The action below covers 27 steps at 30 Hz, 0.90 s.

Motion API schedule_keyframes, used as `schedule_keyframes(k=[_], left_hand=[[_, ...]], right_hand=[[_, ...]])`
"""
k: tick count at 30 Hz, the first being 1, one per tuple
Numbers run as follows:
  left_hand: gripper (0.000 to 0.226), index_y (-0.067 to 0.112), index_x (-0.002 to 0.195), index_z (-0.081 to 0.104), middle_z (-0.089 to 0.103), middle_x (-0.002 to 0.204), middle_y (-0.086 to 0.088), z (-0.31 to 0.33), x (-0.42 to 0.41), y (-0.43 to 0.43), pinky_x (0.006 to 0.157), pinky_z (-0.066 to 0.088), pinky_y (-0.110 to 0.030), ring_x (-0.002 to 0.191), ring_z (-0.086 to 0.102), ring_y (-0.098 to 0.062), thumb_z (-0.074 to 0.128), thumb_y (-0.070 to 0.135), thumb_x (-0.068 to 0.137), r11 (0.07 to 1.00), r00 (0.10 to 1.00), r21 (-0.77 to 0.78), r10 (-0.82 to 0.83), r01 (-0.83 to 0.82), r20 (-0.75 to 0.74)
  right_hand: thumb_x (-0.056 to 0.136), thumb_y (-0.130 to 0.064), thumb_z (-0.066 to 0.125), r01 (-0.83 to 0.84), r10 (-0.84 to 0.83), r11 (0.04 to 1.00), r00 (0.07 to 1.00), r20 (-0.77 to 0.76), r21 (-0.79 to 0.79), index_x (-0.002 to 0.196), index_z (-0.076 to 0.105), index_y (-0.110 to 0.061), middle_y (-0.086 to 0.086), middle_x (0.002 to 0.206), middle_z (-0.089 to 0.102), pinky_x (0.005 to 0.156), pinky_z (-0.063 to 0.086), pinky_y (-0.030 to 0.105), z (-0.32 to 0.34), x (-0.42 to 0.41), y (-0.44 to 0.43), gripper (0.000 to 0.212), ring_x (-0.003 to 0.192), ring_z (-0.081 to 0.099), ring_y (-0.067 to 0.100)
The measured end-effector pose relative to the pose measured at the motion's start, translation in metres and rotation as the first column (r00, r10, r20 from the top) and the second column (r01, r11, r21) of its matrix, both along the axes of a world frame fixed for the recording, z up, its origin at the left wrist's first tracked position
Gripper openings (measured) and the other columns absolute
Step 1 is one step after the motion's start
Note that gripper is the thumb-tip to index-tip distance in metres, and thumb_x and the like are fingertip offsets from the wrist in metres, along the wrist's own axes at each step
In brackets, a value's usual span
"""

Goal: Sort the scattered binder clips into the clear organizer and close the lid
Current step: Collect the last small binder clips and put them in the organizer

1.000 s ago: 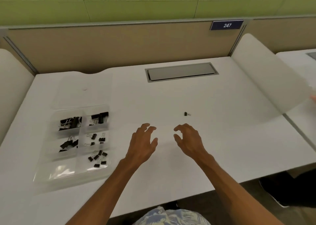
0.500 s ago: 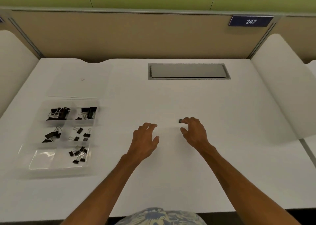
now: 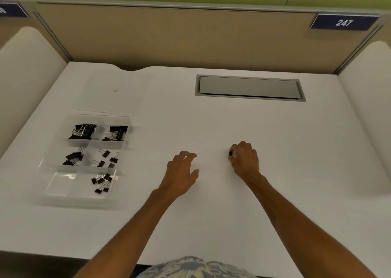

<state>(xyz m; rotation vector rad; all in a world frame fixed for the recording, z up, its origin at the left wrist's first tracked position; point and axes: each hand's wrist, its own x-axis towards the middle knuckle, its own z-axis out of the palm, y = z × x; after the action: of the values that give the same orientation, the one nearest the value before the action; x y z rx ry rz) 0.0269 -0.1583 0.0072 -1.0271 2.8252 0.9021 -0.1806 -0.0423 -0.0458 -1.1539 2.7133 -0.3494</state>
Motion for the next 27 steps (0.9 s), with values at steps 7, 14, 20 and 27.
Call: schedule_keyframes(k=[7, 14, 20, 27], left_hand=[[0.048, 0.021, 0.141, 0.044, 0.039, 0.147, 0.001, 0.000, 0.013, -0.003, 0.110, 0.027, -0.035, 0.134, 0.039, -0.019, 0.054, 0.033, 0.097, 1.000, 0.999, 0.006, 0.025, -0.025, -0.043], [0.047, 0.021, 0.140, 0.046, 0.043, 0.145, 0.001, 0.007, 0.040, -0.012, 0.111, 0.027, -0.036, 0.134, 0.040, -0.017, 0.057, 0.032, 0.096, 0.994, 0.983, 0.035, 0.108, -0.104, -0.146], [0.044, 0.022, 0.136, 0.049, 0.049, 0.137, 0.003, 0.014, 0.083, -0.040, 0.107, 0.041, -0.044, 0.125, 0.048, -0.015, 0.059, 0.029, 0.094, 0.982, 0.947, 0.088, 0.183, -0.166, -0.262], [0.042, 0.019, 0.135, 0.051, 0.051, 0.134, 0.003, 0.021, 0.144, -0.094, 0.104, 0.043, -0.031, 0.121, 0.050, -0.010, 0.060, 0.024, 0.094, 0.978, 0.920, 0.083, 0.208, -0.192, -0.332]], right_hand=[[0.085, -0.019, 0.069, 0.077, -0.056, 0.987, 0.986, 0.155, -0.138, 0.091, 0.061, -0.018, -0.002, 0.089, 0.064, 0.074, 0.049, 0.034, 0.009, 0.017, 0.009, 0.010, 0.085, 0.059, 0.020], [0.072, -0.011, 0.084, 0.377, -0.046, 0.868, 0.709, 0.703, -0.323, 0.084, 0.068, -0.021, -0.003, 0.080, 0.071, 0.064, 0.051, 0.018, 0.047, 0.075, 0.000, 0.022, 0.069, 0.066, 0.004], [0.076, -0.002, 0.075, 0.335, 0.101, 0.874, 0.584, 0.805, -0.352, 0.084, 0.070, -0.021, -0.002, 0.083, 0.073, 0.066, 0.055, 0.028, 0.065, 0.134, -0.039, 0.021, 0.078, 0.068, 0.016], [0.085, -0.004, 0.070, 0.321, 0.185, 0.866, 0.505, 0.843, -0.383, 0.092, 0.070, -0.011, 0.007, 0.083, 0.073, 0.068, 0.058, 0.035, 0.079, 0.206, -0.105, 0.010, 0.075, 0.071, 0.027]])
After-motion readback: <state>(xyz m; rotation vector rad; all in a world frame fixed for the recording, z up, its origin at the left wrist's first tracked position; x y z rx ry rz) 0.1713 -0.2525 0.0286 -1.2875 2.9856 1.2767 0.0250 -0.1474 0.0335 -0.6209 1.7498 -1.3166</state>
